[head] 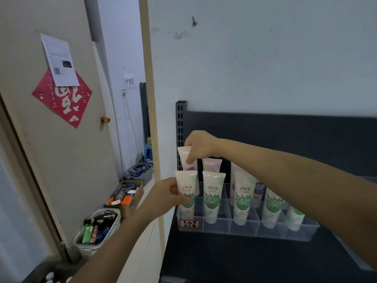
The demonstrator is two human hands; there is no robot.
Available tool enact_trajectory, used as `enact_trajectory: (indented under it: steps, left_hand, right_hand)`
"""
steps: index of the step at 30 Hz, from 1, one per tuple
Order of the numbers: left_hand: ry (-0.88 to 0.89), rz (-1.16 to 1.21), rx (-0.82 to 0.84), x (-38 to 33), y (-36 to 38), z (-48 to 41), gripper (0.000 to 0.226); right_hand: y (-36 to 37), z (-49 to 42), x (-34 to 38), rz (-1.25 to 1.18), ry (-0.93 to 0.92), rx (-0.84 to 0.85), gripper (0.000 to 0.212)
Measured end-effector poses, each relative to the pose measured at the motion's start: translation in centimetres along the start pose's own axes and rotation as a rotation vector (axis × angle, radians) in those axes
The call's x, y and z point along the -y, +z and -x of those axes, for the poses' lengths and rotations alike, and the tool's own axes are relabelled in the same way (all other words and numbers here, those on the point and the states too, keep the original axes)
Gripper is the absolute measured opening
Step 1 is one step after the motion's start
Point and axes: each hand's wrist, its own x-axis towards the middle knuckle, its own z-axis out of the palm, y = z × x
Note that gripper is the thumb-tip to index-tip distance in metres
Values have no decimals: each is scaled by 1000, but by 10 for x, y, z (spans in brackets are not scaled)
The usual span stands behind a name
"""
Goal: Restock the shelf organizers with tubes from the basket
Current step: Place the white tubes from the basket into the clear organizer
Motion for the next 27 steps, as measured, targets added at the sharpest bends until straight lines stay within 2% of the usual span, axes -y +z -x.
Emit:
enact_trajectory:
  steps: [6,10,13,16,20,24,27]
  left_hand:
    - [5,8,-67,-2,-9,8,50]
    - [68,-78,-182,-16,-13,15,66]
    - [139,-86,-305,-40,-14,22,77]
    - [244,-108,-388,-69,-10,30,75]
    - [378,-248,-387,-100,11,38,65]
    - [524,-392,-346,-128,53,41,54]
    - [615,-407,-263,-152,93,43,49]
  right_hand:
    - [10,0,-6,129,-7,22,27]
    - [2,6,-9,49,-19,-29,32]
    - [-16,26,-10,-57,-35,-137,24]
    - [-35,57,-13,-158,-38,-253,20]
    - [-44,113,-32,-308,39,-364,17]
    - [-37,182,-62,-271,114,-488,18]
    - [-31,233,-88,-152,215,-556,19]
